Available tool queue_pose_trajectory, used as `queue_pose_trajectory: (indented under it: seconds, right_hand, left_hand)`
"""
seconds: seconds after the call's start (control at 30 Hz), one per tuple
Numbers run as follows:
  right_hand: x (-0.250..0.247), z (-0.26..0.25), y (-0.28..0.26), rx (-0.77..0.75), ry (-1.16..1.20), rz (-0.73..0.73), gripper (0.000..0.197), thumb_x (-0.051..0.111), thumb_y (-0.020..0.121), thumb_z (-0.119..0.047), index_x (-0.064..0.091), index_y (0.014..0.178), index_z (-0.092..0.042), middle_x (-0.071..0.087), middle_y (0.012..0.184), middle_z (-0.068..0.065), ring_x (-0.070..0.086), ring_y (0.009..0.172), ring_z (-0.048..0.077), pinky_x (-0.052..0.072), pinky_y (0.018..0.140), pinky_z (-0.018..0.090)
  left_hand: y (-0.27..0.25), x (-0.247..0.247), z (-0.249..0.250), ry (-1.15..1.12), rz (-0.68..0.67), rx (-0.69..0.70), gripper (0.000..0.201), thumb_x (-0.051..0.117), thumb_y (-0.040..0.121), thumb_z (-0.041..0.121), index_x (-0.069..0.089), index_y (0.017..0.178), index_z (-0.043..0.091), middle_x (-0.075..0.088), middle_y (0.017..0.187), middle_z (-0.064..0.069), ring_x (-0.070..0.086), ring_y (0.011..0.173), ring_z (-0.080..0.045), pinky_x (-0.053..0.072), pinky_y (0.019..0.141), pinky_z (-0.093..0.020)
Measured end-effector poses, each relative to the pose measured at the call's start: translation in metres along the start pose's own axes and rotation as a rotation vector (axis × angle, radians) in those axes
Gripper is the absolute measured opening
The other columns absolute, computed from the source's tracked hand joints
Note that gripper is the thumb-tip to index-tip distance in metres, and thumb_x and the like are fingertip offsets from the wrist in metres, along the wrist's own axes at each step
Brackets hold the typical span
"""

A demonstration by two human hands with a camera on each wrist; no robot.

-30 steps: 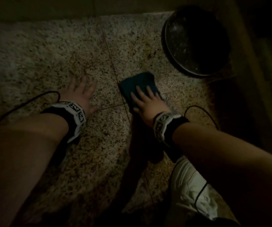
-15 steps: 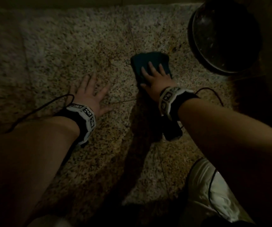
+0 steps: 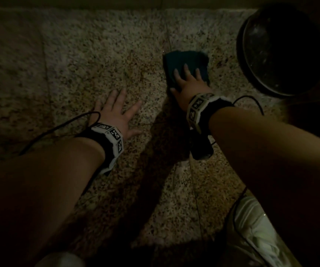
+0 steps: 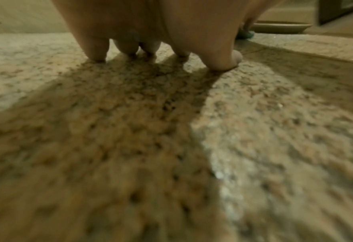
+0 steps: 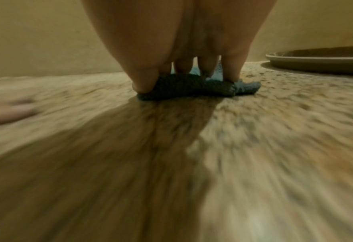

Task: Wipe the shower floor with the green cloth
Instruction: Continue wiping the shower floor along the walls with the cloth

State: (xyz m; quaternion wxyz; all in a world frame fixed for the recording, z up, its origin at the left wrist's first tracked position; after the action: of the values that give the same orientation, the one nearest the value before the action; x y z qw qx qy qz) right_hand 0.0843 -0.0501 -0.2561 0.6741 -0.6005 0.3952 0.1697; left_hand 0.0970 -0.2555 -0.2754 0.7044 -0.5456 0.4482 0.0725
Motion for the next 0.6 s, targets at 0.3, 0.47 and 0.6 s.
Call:
queue_pose_trajectory:
  seconds: [0.3, 0.47, 0.6]
  right_hand:
    - [0.075, -0.026, -0.078, -0.176, -0.071, -0.082, 0.059, 0.024, 0.102, -0.045, -0.009, 0.15, -0.035, -0.021, 0.157, -0.007, -0.017, 0.144, 0.027, 0.002, 0.117, 0.047]
    - [0.08, -0.032, -0.08, -0.192, -0.059, -0.055, 0.057, 0.025, 0.101, -0.046, -0.004, 0.15, -0.038, -0.021, 0.156, -0.01, -0.017, 0.144, 0.025, -0.002, 0.116, 0.046]
    - [0.059, -0.039, -0.054, -0.2, -0.054, -0.057, 0.057, 0.027, 0.101, -0.047, -0.002, 0.15, -0.04, -0.02, 0.157, -0.011, -0.017, 0.145, 0.025, 0.0, 0.117, 0.048]
  left_hand:
    - [-0.013, -0.002, -0.018, -0.042, 0.054, -0.006, 0.096, 0.032, 0.083, 0.073, -0.016, 0.149, 0.023, -0.026, 0.154, -0.005, -0.015, 0.144, -0.027, 0.0, 0.119, -0.041]
    - [-0.025, 0.013, -0.051, -0.128, 0.021, -0.199, 0.109, 0.03, 0.068, 0.088, -0.021, 0.147, 0.031, -0.027, 0.154, -0.006, -0.015, 0.143, -0.033, 0.001, 0.116, -0.048]
    - [-0.025, 0.013, -0.058, -0.121, -0.017, -0.181, 0.106, 0.035, 0.072, 0.084, -0.023, 0.145, 0.033, -0.031, 0.152, -0.005, -0.017, 0.142, -0.033, 0.002, 0.116, -0.047]
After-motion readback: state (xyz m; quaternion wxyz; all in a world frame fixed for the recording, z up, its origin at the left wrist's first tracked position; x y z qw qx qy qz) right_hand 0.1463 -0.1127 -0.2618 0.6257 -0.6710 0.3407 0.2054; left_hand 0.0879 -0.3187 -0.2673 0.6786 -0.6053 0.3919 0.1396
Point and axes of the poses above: each hand's wrist, its own y-axis towards the middle knuckle, its own x-axis out of the palm, z = x × y, the point moved 5 cm from there along y, towards the middle knuckle
